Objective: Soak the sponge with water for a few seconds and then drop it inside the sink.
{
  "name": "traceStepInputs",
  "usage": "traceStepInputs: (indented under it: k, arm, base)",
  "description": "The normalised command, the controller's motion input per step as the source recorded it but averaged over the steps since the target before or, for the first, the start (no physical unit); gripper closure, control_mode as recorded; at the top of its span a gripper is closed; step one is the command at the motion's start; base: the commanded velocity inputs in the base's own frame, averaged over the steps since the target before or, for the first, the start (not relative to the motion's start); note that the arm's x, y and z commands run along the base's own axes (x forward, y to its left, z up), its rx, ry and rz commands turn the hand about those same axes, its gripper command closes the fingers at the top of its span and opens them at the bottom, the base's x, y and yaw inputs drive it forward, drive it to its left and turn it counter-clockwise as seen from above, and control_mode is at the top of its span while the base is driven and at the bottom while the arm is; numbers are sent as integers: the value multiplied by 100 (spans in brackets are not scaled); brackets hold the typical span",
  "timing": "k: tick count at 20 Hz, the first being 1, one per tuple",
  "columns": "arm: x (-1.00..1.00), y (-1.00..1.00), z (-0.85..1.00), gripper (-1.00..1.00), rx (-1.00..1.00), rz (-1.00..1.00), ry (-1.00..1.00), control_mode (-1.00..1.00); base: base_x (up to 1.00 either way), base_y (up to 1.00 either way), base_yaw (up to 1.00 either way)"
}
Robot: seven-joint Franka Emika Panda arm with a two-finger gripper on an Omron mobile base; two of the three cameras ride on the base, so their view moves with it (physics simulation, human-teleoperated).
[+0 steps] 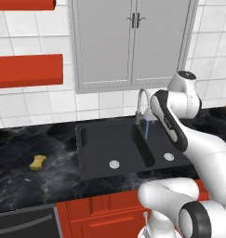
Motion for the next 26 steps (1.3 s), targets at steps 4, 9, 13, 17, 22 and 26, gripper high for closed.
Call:
traceStepInputs:
  k: [4,9,13,17,22,26]
  arm:
    - [0,94,13,-100,0,8,8,-100]
    - [0,93,13,-100,0,7,12,-100]
    - [3,81,6,-100,0,6,16,-100]
    - [2,77,0,-100,0,4,13,-100]
    - [9,67,-21,-100,0,1,6,-100]
    - [4,48,-40,-100,0,0,0,-100]
  base:
    - [0,0,0]
    - [0,0,0]
    - [0,0,0]
    - [0,0,0]
    - [0,0,0]
    - [0,0,0]
